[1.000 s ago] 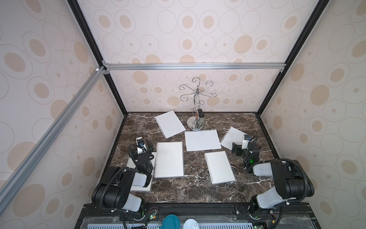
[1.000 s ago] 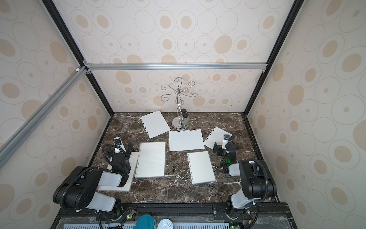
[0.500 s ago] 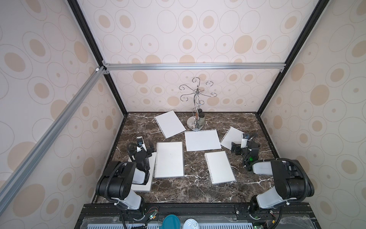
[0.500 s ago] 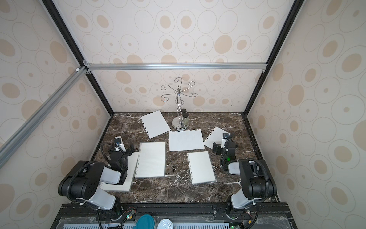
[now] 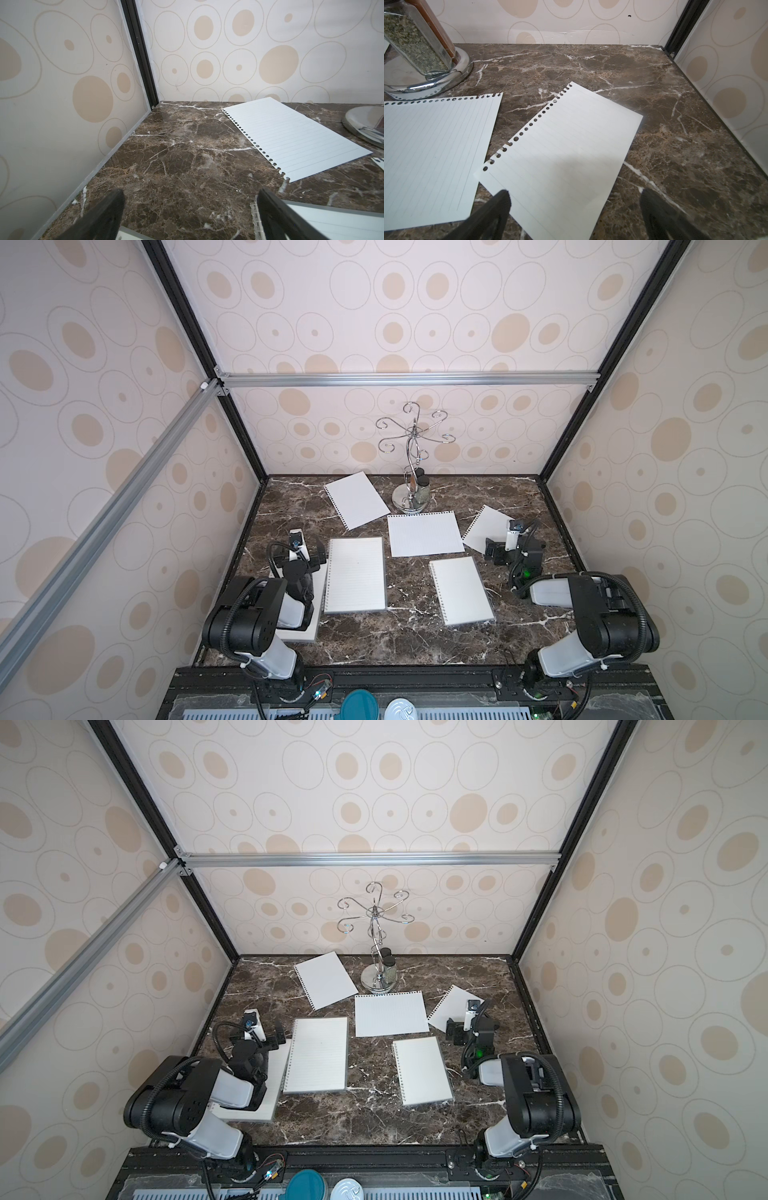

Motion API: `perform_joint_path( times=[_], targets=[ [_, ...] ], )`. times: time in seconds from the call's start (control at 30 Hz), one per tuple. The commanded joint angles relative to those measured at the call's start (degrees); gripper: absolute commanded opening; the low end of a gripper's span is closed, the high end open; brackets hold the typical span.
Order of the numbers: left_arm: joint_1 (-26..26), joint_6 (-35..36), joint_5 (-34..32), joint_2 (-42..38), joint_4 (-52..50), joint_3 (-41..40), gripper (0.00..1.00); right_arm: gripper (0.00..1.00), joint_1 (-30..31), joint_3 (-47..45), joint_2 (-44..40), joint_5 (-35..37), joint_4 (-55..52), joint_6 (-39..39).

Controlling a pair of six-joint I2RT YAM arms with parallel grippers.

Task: Tear off pages from different notebooks
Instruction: Reset both arms

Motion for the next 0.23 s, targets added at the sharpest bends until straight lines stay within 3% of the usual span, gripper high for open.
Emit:
perform_joint_path(
  times=[0.0, 0.2],
  targets=[
    [0.45, 0.61, 0.77, 0.46, 0.69, 1.26, 1.0, 1.0, 0.27, 0.33, -0.56, 0.38, -0.01, -1.08],
    [0.45, 0.55, 0.71, 0.23, 0.9, 1.02, 1.0, 1.0, 0.3, 0.38, -0.53, 0.4, -0.07, -1.08]
  ],
)
